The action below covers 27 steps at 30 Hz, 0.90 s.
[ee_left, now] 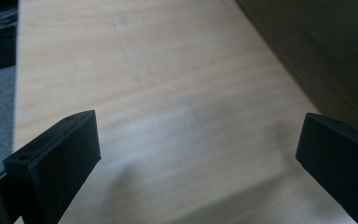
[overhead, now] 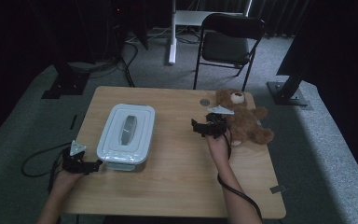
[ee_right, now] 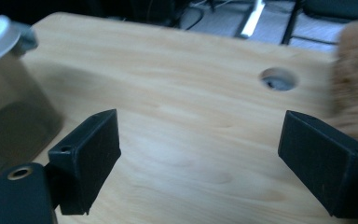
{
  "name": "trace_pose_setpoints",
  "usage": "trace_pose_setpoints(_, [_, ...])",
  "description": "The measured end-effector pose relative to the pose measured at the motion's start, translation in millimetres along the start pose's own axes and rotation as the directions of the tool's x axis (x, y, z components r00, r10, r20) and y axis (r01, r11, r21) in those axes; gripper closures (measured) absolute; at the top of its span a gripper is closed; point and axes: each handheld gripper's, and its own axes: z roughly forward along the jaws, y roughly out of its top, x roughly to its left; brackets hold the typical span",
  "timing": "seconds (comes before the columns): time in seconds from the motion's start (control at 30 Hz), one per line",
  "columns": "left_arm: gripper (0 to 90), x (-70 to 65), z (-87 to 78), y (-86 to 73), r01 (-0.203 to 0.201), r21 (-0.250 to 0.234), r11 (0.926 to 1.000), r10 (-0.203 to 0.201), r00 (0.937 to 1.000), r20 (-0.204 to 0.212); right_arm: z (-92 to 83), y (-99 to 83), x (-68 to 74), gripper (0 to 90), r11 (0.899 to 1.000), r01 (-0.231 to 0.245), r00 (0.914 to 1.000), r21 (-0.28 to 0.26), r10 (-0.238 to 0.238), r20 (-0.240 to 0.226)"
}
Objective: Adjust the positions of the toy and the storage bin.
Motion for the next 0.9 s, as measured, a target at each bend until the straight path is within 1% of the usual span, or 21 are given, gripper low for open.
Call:
trace_pose_setpoints(0.07, [0.4, 4.2, 1.8, 3.8, 0.011, -0.001, 0.9999, -0.011, 0.9999, -0.009, 8.6, -3.0, 7.5, 12.0, 1.0, 0.013, 0.9998, 0.015, -0.013, -0.013])
trace_pose_setpoints(0.13, [0.4, 8.0, 3.4, 7.4, 0.008, 0.004, 1.0, -0.008, 0.9998, -0.02, 16.5, -6.1, 14.4, 12.0, 1.0, 0.016, 0.9995, 0.023, -0.016, -0.027])
trace_pose_setpoints(0.23, [0.4, 14.6, 5.0, 14.8, 0.026, 0.002, 0.9997, -0.026, 0.9996, -0.012, 28.2, -10.8, 25.3, 12.0, 0.999, 0.031, 0.9988, 0.025, -0.03, -0.039])
trace_pose_setpoints(0.3, [0.4, 17.7, 6.0, 21.5, 0.024, -0.01, 0.9997, -0.024, 0.9994, -0.025, 36.3, -13.9, 32.6, 12.0, 0.999, 0.029, 0.9978, 0.032, -0.027, -0.061])
trace_pose_setpoints(0.37, [0.4, 20.7, 7.5, 28.4, 0.038, -0.031, 0.9988, -0.039, 0.9989, -0.026, 44.5, -16.3, 40.6, 12.0, 0.998, 0.032, 0.9964, 0.048, -0.028, -0.08])
trace_pose_setpoints(0.4, [0.4, 21.9, 8.7, 31.7, 0.035, -0.03, 0.9989, -0.036, 0.9989, -0.031, 48.3, -17.2, 44.8, 12.0, 0.998, 0.033, 0.9955, 0.054, -0.028, -0.091])
trace_pose_setpoints(0.47, [0.4, 23.6, 12.6, 37.7, 0.029, -0.028, 0.9992, -0.03, 0.9989, -0.037, 56.0, -18.1, 53.6, 12.0, 0.997, 0.05, 0.9948, 0.065, -0.044, -0.091])
trace_pose_setpoints(0.5, [0.4, 23.9, 15.1, 40.2, 0.028, -0.026, 0.9993, -0.029, 0.9988, -0.041, 59.7, -18.5, 57.7, 12.0, 0.996, 0.053, 0.994, 0.068, -0.047, -0.099])
trace_pose_setpoints(0.57, [0.4, 23.0, 20.3, 44.2, 0.025, -0.024, 0.9994, -0.026, 0.9995, -0.021, 67.5, -19.4, 65.8, 12.0, 0.995, 0.058, 0.9931, 0.077, -0.049, -0.106])
trace_pose_setpoints(0.63, [0.4, 19.9, 25.6, 47.4, 0.017, -0.022, 0.9996, -0.017, 0.9997, -0.019, 74.9, -21.2, 73.4, 12.0, 0.994, 0.064, 0.9908, 0.083, -0.054, -0.124])
trace_pose_setpoints(0.67, [0.4, 18.4, 28.2, 48.8, 0.017, -0.018, 0.9997, -0.017, 0.9998, -0.013, 78.7, -22.2, 77.3, 12.0, 0.993, 0.071, 0.9905, 0.092, -0.059, -0.124])
trace_pose_setpoints(0.73, [0.4, 14.5, 32.8, 51.0, 0.006, -0.008, 1.0, -0.006, 1.0, 0.001, 85.0, -24.5, 84.2, 12.0, 0.992, 0.072, 0.9883, 0.102, -0.057, -0.141])
trace_pose_setpoints(0.77, [0.4, 12.6, 34.4, 51.7, -0.002, -0.006, 1.0, 0.002, 1.0, 0.004, 87.6, -25.3, 87.5, 12.0, 0.991, 0.081, 0.9874, 0.11, -0.065, -0.145])
trace_pose_setpoints(0.83, [0.4, 8.3, 35.8, 52.9, -0.01, -0.009, 0.9999, 0.011, 0.9998, 0.019, 91.1, -26.0, 93.4, 12.0, 0.99, 0.084, 0.9844, 0.113, -0.065, -0.164])
trace_pose_setpoints(0.9, [0.4, 4.9, 35.3, 53.5, -0.017, -0.013, 0.9998, 0.017, 0.9996, 0.024, 92.9, -25.4, 97.7, 12.0, 0.989, 0.089, 0.9822, 0.116, -0.068, -0.175])
